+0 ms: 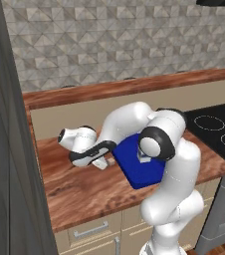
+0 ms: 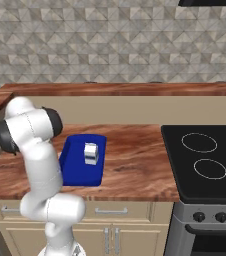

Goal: Take out the milk from the fridge and place it on the tray on the counter. Then take the sugar cube near the tray and place it in the tray.

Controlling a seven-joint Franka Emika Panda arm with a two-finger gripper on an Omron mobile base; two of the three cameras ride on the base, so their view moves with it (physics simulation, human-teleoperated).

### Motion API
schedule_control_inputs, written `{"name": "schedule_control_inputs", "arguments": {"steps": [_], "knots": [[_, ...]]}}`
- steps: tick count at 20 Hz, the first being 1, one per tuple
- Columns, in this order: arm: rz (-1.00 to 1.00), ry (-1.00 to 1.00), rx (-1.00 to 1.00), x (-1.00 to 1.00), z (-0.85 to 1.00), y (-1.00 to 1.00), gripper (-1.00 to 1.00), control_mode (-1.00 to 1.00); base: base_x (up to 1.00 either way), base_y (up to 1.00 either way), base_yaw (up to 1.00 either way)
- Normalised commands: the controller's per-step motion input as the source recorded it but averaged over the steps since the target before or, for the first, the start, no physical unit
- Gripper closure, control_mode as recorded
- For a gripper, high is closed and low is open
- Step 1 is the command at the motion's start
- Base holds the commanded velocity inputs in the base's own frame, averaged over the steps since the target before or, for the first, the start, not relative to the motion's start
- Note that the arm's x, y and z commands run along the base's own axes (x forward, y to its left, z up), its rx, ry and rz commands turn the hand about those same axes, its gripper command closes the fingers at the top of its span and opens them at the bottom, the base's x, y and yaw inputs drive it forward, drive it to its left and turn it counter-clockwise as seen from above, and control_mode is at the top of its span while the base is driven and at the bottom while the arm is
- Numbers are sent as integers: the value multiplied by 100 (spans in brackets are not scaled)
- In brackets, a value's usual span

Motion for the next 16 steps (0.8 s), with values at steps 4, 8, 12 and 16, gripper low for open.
{"name": "schedule_control_inputs", "arguments": {"steps": [4,8,12,16], "knots": [[0,0,-1,29,-25,-2,-100,-100,0,0,0],[0,-1,-1,34,-17,-6,-100,-100,0,0,0],[0,-1,-6,42,-27,0,-100,-100,0,0,0],[0,-4,-8,7,-25,0,-100,-100,0,0,0]]}}
